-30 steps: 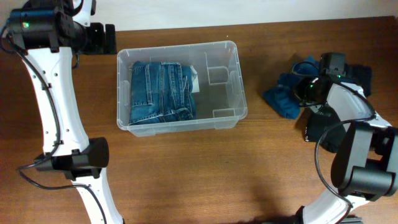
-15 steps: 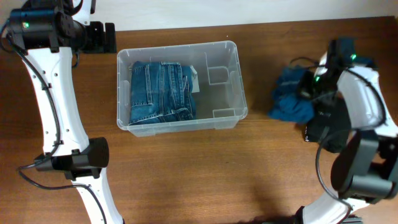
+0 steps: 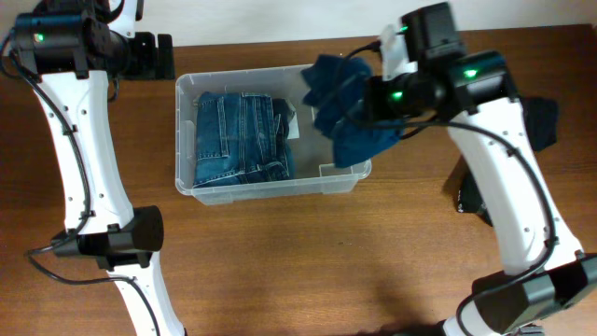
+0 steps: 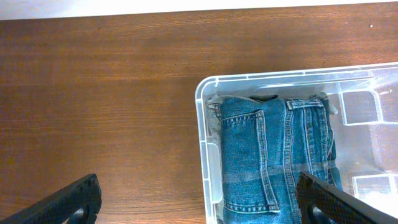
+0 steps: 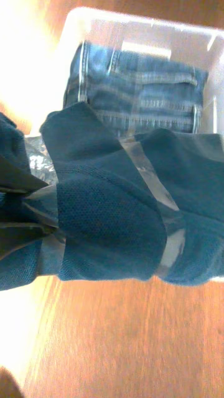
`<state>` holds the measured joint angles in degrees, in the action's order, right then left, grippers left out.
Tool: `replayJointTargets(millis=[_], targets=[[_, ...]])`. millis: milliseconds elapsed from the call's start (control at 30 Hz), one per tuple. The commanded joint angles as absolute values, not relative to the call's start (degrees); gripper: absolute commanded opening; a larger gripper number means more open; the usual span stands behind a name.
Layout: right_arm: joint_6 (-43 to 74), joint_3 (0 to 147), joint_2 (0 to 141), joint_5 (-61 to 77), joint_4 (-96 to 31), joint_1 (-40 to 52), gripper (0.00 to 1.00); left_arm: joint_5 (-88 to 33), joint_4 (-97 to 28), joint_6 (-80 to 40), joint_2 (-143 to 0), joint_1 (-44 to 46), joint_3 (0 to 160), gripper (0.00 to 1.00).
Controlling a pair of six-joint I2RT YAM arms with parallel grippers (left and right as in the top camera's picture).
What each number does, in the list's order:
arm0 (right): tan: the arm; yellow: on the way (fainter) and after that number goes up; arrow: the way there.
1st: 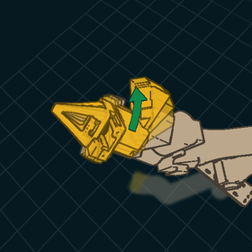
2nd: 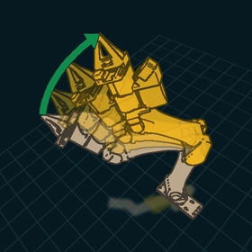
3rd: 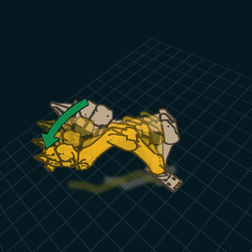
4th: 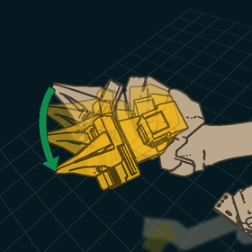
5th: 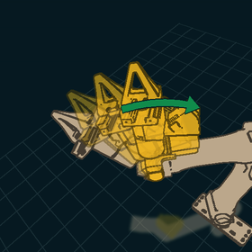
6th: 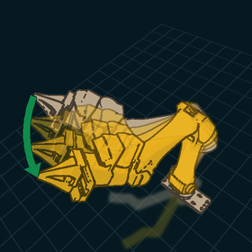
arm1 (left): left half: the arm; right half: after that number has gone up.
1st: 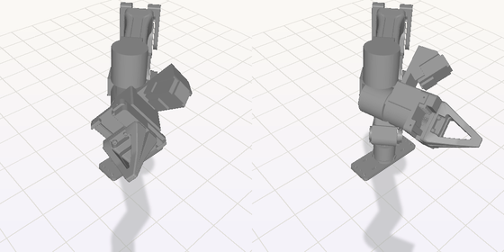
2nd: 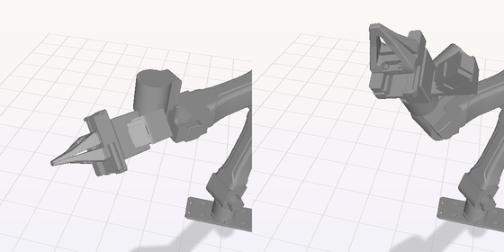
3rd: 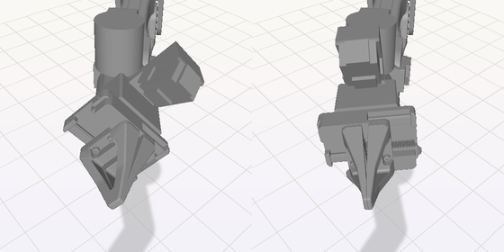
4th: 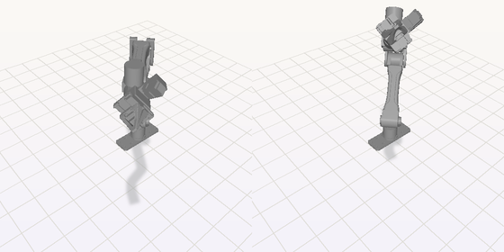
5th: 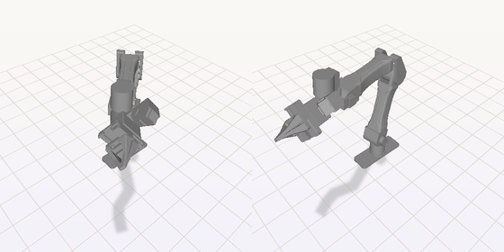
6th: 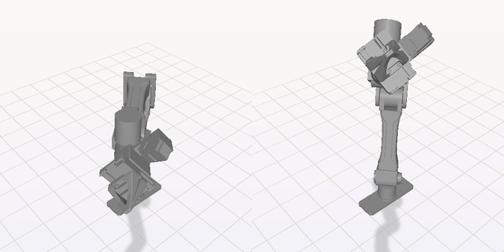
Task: Pack container
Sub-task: 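Carry the teal garment with the right gripper into the bin's right side, then move the right gripper to the black folded garment and grasp it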
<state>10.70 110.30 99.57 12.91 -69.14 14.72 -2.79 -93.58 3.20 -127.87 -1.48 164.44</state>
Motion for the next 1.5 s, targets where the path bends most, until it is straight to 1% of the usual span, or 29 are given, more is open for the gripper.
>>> replayJointTargets(millis=[0, 200, 433, 500, 533, 567, 633, 833, 967, 1133, 1233, 1333, 1367, 1467], targets=[[19.7, 110.8, 100.1, 5.7, -67.2, 19.7, 0.04, -3.2, -93.3, 3.5, -127.6, -1.8, 165.1, 0.99], [26.8, 110.5, 104.2, 2.1, -65.2, 22.9, 0.04, -3.2, -93.3, 3.5, -127.6, -1.8, 165.1, 0.99], [28.5, 110.5, 109.5, 2.3, -62.3, 24.8, 0.04, -3.2, -93.3, 3.5, -127.6, -1.8, 165.1, 0.99], [28.6, 110.5, 111.0, 2.8, -62.4, 25.2, 0.25, -3.2, -93.3, 3.5, -127.6, -1.8, 165.1, 0.99], [28.6, 110.5, 111.1, 2.9, -63.0, 25.4, 0.46, -3.2, -93.3, 3.5, -127.6, -1.8, 165.1, 1.0], [28.6, 110.5, 111.1, 2.9, -63.2, 25.5, 0.53, -3.2, -93.3, 3.5, -127.6, -1.8, 165.1, 0.99], [28.3, 110.5, 111.0, 3.0, -63.6, 25.5, 0.56, -3.2, -93.3, 3.5, -127.6, -1.8, 165.1, 0.99], [24.2, 111.4, 110.5, 3.2, -64.6, 24.7, 0.56, -3.2, -93.3, 3.5, -127.6, -1.8, 165.1, 0.99], [22.7, 115.6, 109.1, 2.9, -68.8, 19.9, 0.57, -3.2, -93.3, 3.5, -127.6, -1.8, 165.1, 1.0], [18.9, 121.8, 108.6, 3.9, -78.5, 6.1, 0.59, -3.2, -93.3, 3.5, -127.6, -1.8, 165.1, 0.99], [16.6, 121.8, 108.9, 4.4, -83.0, -3.3, 0.61, -3.2, -93.3, 3.5, -127.6, -1.8, 165.1, 0.99], [11.7, 121.1, 109.3, 4.4, -86.6, -11.9, 0.64, -3.2, -93.3, 3.5, -127.6, -1.8, 165.1, 0.99], [9.0, 119.9, 109.4, 3.5, -87.9, -16.5, 0.67, -3.2, -93.3, 3.5, -127.6, -1.8, 165.1, 0.99], [7.5, 114.3, 109.4, 2.9, -88.8, -24.1, 0.68, -3.2, -93.0, 3.5, -127.6, -1.8, 165.1, 0.99]])
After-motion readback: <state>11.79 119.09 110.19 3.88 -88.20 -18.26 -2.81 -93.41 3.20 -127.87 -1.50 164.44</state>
